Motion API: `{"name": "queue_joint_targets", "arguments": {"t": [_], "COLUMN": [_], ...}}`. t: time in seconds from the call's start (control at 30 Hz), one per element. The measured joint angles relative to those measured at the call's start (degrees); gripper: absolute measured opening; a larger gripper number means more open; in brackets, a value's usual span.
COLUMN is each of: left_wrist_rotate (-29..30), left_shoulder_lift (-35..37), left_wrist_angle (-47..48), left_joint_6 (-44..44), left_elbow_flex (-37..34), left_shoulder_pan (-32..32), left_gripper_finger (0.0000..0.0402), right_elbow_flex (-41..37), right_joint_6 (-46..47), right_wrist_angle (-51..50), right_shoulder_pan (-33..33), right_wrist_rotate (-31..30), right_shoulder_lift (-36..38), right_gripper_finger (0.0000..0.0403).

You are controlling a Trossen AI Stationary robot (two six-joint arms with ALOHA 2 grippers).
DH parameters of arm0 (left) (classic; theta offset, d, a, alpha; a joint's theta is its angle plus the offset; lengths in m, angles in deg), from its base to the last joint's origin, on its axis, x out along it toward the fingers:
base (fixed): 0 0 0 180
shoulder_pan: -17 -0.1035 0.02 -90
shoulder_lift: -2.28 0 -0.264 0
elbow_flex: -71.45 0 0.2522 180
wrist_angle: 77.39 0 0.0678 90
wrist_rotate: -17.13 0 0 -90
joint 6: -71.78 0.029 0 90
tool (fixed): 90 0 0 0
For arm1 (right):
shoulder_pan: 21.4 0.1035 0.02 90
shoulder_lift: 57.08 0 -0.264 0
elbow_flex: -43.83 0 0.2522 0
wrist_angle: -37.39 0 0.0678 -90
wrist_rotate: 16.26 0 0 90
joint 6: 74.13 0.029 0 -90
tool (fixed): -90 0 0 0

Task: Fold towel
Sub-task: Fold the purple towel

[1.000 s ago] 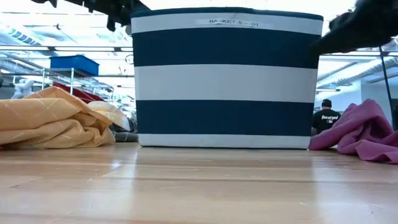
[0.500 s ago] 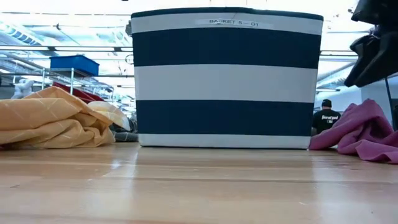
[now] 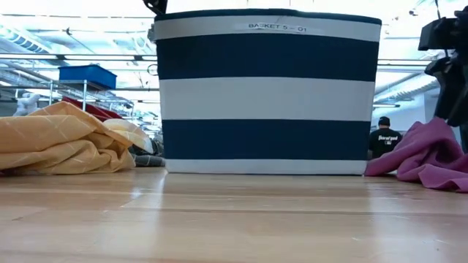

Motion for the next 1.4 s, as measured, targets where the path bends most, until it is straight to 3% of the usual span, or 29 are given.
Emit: {"name": "queue_joint_targets", "arguments": {"t": [0.3,0.63,0.97,1.07,1.2,1.4], "left_wrist_rotate": [0.0,7.3,15.8,17.1,18.6,18.6], "left_shoulder_lift": [-0.7,-0.1,8.2,11.3,15.5,18.5], "left_wrist_angle": [-0.5,2.2,5.2,7.1,8.9,11.8], "left_joint_6": [-0.2,3.6,5.5,5.5,5.3,1.7], "left_elbow_flex": [0.0,-0.1,-0.5,-0.5,-0.5,-0.4], "left_shoulder_pan": [0.8,0.8,0.7,0.7,0.9,1.2], "left_gripper_finger": [0.0128,0.0128,0.0128,0.0128,0.0128,0.0128], "right_elbow_flex": [0.0,0.0,-0.1,0.0,4.1,16.4], "right_joint_6": [-0.2,-2.7,-5.0,-7.3,-10.7,-14.7], "right_wrist_angle": [0.9,3.2,7.0,11.2,11.3,5.5], "right_shoulder_pan": [0.0,0.0,-0.1,0.1,0.9,4.4], "right_wrist_rotate": [0.2,-0.5,0.3,-1.4,-1.8,-2.8], "right_shoulder_lift": [-4.5,-4.8,-8.8,-8.8,-7.1,-4.7], "right_gripper_finger": [0.0148,0.0103,0.0009,0.0004,0.0002,0.0001]}}
